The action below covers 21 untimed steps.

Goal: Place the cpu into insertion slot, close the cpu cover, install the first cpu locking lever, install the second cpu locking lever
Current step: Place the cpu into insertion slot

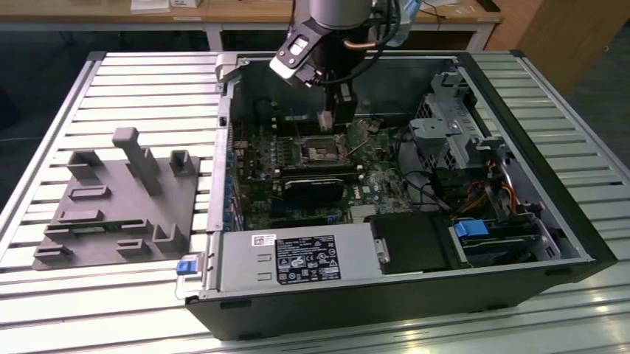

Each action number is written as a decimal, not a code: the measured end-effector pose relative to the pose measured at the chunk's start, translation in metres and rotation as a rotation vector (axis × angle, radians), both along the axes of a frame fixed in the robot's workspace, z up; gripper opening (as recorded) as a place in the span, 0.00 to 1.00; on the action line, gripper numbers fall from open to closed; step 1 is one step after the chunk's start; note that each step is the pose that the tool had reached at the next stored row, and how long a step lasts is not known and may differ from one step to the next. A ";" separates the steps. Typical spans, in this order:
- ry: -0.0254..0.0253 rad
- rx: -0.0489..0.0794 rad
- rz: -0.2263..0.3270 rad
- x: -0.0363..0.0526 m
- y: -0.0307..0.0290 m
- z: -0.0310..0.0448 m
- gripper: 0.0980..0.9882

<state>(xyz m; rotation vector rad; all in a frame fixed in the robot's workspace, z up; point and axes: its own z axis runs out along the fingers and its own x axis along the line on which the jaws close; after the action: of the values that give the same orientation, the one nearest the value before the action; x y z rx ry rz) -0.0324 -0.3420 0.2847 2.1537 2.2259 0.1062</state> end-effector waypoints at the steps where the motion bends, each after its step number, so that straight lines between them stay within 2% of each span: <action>1: 0.0001 0.000 0.000 0.0000 0.0000 -0.0015 0.49; 21: 0.0002 0.000 0.000 -0.0001 0.0000 -0.0087 0.49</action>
<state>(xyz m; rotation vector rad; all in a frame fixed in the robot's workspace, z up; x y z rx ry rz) -0.0325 -0.3420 0.2760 2.1536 2.2259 0.1056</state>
